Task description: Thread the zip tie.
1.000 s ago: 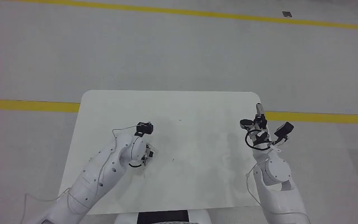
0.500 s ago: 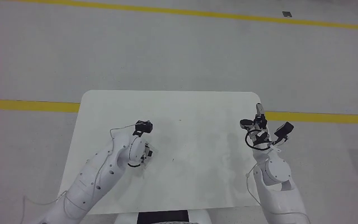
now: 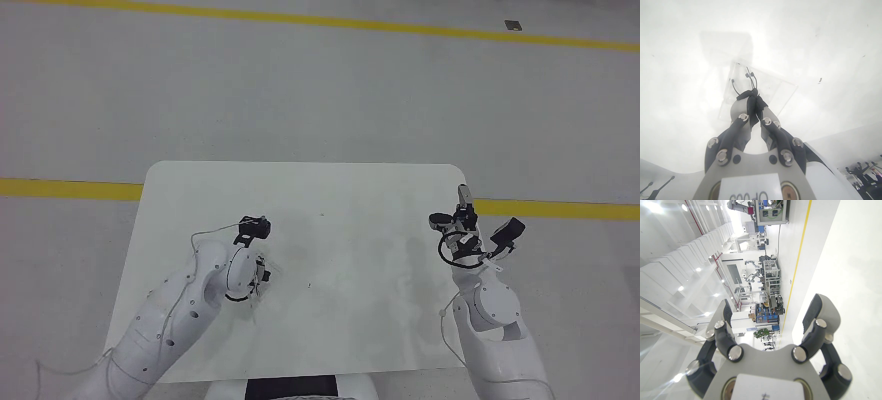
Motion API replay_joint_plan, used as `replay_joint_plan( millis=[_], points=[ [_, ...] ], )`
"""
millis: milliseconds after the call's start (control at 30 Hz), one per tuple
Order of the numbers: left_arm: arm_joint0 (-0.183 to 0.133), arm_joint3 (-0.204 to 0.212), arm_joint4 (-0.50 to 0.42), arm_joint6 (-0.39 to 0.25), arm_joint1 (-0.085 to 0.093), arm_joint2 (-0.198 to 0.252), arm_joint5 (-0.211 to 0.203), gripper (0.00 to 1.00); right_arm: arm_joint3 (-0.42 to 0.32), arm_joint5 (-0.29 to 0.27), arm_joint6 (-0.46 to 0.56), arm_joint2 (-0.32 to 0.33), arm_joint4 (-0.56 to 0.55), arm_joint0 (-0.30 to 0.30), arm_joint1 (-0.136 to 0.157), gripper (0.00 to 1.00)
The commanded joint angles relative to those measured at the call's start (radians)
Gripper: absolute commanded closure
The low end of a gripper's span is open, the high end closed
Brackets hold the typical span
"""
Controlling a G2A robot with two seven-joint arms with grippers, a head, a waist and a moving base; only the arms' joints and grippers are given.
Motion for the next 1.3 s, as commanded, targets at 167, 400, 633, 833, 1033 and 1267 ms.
replay_joint_plan(
  millis=[167,400,633,833,1033,1267],
  points=[
    [-0.005,-0.007,0.001,0.000,0.002,0.005,0.000,1.00,0.000,0.000,0.000,0.000,0.000,0.000,0.000,0.00],
    [0.011,-0.051,0.031,-0.008,0.009,-0.004,0.000,1.00,0.000,0.000,0.000,0.000,0.000,0.000,0.000,0.00],
    [0.044,-0.105,0.038,0.024,0.018,-0.028,-0.022,1.00,0.000,0.000,0.000,0.000,0.000,0.000,0.000,0.00],
    [0.045,-0.091,0.019,0.065,0.021,-0.034,-0.045,1.00,0.000,0.000,0.000,0.000,0.000,0.000,0.000,0.00],
    [0.019,-0.044,-0.001,0.084,0.018,-0.021,-0.050,1.00,0.000,0.000,0.000,0.000,0.000,0.000,0.000,0.00],
    [-0.004,-0.003,-0.024,0.086,0.016,-0.007,-0.048,1.00,0.000,0.000,0.000,0.000,0.000,0.000,0.000,0.00]
  ],
)
